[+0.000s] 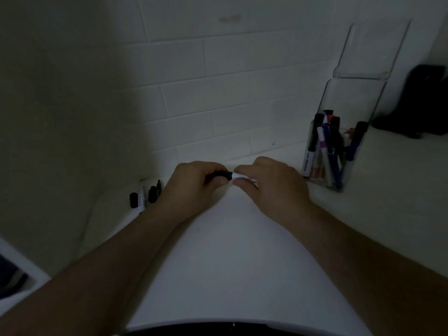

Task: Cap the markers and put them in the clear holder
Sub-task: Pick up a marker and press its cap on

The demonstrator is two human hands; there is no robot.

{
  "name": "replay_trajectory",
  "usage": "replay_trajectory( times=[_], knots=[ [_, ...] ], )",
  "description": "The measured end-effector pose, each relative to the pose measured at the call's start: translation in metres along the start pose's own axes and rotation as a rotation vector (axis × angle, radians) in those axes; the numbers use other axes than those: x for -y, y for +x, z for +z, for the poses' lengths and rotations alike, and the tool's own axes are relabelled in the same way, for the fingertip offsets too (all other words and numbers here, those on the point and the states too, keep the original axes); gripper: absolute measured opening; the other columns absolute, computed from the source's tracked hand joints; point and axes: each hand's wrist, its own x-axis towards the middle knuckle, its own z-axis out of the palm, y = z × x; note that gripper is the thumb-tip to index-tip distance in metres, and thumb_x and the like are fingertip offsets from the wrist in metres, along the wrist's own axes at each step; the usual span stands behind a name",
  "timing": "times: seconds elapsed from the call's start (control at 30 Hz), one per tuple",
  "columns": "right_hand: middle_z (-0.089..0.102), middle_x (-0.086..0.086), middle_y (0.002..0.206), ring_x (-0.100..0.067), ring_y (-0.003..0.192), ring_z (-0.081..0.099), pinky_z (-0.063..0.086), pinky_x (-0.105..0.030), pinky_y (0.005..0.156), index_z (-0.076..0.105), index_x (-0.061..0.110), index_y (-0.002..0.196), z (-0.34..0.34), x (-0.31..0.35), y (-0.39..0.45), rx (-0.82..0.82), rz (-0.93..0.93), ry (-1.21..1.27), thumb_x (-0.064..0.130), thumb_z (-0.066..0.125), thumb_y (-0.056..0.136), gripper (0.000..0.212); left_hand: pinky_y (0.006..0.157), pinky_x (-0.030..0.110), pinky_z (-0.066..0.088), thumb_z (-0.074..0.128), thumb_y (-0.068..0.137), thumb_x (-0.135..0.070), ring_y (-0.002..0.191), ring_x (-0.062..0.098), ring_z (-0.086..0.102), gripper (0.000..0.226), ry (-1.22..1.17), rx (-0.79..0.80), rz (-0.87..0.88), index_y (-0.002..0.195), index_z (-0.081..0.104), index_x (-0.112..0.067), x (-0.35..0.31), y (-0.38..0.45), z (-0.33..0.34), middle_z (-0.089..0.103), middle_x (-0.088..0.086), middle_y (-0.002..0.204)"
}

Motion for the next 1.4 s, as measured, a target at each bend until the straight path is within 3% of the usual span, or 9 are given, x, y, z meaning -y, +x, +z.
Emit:
replay_trajectory(
  times=[0.27,0.43,0.5,0.63,0.73,0.87,1.0,1.13,1.4],
  knots=[
    [0.054,0.009,0.076,-0.012,0.069,0.055,0.049,-0.039,0.059,0.064,0.042,0.101,-0.001,-0.005,-0.001,0.020,-0.031,0.101,0.056,0.042,0.098,0.027,0.074,0.005,0.038,0.074,0.087,-0.020,0.083,0.006,0.065,0.016,0.008,-0.025,-0.003,0.101,0.076,-0.026,-0.010,-0.002,0.001,0.075,-0.010,0.093],
    [0.068,0.009,0.110,-0.020,0.103,0.058,0.047,-0.045,0.086,0.043,0.050,0.140,-0.016,0.000,-0.002,0.215,-0.040,-0.012,0.046,0.036,0.104,0.036,0.074,0.002,0.037,0.071,0.089,-0.030,0.080,-0.009,0.059,0.015,-0.105,-0.070,-0.029,0.104,0.073,-0.031,-0.015,-0.008,0.011,0.072,-0.020,0.095],
    [0.064,0.007,0.104,-0.024,0.102,0.053,0.043,-0.045,0.087,0.041,0.048,0.141,-0.027,0.004,0.002,0.225,-0.049,-0.099,0.043,0.032,0.106,0.036,0.071,0.004,0.039,0.067,0.091,-0.035,0.082,-0.012,0.060,0.016,-0.188,-0.117,-0.053,0.107,0.067,-0.034,-0.020,-0.009,0.014,0.067,-0.026,0.091],
    [0.061,0.001,0.085,-0.004,0.058,0.051,0.042,-0.022,0.053,0.054,0.030,0.132,-0.070,0.009,0.015,0.039,0.071,0.302,0.030,0.038,0.107,0.029,0.070,0.017,0.046,0.057,0.097,-0.035,0.086,0.002,0.061,0.040,-0.279,-0.051,0.007,0.134,0.043,-0.033,-0.029,-0.013,0.020,0.064,-0.018,0.092],
    [0.060,0.009,0.087,0.003,0.059,0.053,0.043,-0.010,0.051,0.051,0.021,0.118,-0.118,-0.001,0.027,-0.307,0.122,0.360,0.019,0.048,0.105,0.014,0.082,0.028,0.045,0.054,0.097,-0.035,0.093,0.002,0.052,0.039,-0.055,0.022,0.184,0.135,0.046,-0.029,-0.032,-0.017,0.024,0.059,-0.018,0.100],
    [0.057,0.011,0.090,0.009,0.073,0.057,0.043,-0.006,0.067,0.050,0.012,0.121,-0.161,-0.031,0.038,-0.514,0.108,0.134,0.024,0.051,0.103,0.022,0.085,0.024,0.042,0.057,0.095,-0.031,0.099,0.014,0.055,0.029,0.067,0.014,0.376,0.123,0.061,-0.023,-0.036,-0.019,0.028,0.064,-0.007,0.105],
    [0.066,-0.006,0.101,-0.018,0.082,0.066,0.057,-0.037,0.076,0.046,0.015,0.126,-0.154,-0.061,0.034,-0.398,0.158,-0.135,0.025,0.055,0.102,0.027,0.085,0.027,0.045,0.058,0.095,-0.032,0.098,0.015,0.056,0.025,0.076,0.013,0.371,0.117,0.064,-0.023,-0.033,-0.019,0.030,0.064,-0.006,0.105],
    [0.065,-0.010,0.091,-0.028,0.079,0.063,0.054,-0.042,0.070,0.039,0.023,0.134,-0.132,-0.076,0.024,-0.296,0.219,-0.373,0.025,0.057,0.100,0.039,0.083,0.029,0.047,0.057,0.095,-0.033,0.097,0.015,0.057,0.023,0.110,0.021,0.382,0.114,0.065,-0.024,-0.033,-0.019,0.031,0.064,-0.006,0.104],
    [0.042,0.002,0.062,-0.024,0.077,0.044,0.034,-0.038,0.071,0.050,0.019,0.083,-0.126,-0.079,0.018,-0.219,0.227,-0.743,0.030,0.049,0.099,0.019,0.081,0.030,0.046,0.052,0.097,-0.031,0.093,0.016,0.057,0.022,0.143,0.058,0.437,0.111,0.067,-0.023,-0.031,-0.016,0.033,0.066,-0.006,0.101]
  ],
)
